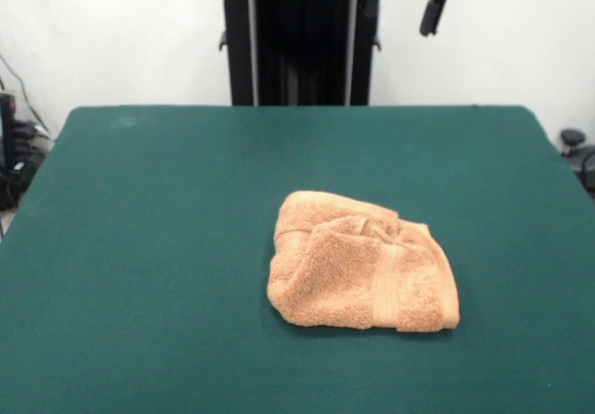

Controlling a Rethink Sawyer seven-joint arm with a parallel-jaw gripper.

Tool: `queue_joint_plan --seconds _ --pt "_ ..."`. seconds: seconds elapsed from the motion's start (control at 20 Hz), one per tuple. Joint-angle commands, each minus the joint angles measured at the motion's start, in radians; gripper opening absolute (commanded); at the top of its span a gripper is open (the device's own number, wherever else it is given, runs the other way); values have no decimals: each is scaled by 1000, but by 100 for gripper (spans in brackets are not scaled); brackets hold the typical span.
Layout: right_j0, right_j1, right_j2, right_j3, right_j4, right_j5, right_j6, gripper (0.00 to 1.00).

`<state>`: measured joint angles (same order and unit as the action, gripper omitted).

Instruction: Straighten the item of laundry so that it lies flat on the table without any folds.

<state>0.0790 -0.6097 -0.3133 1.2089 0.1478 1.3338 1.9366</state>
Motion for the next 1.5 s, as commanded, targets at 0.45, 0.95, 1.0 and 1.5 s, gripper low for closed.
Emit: queue_joint_plan --seconds 0.45,0.95,1.0,1.5 --pt "-14 90 66 33 18 -47 224 100" --pt "-24 140 81 -4 16 -96 220 100" --pt "-27 149 83 -15 12 -97 214 100" --pt "-64 265 112 -135 14 -87 160 100"
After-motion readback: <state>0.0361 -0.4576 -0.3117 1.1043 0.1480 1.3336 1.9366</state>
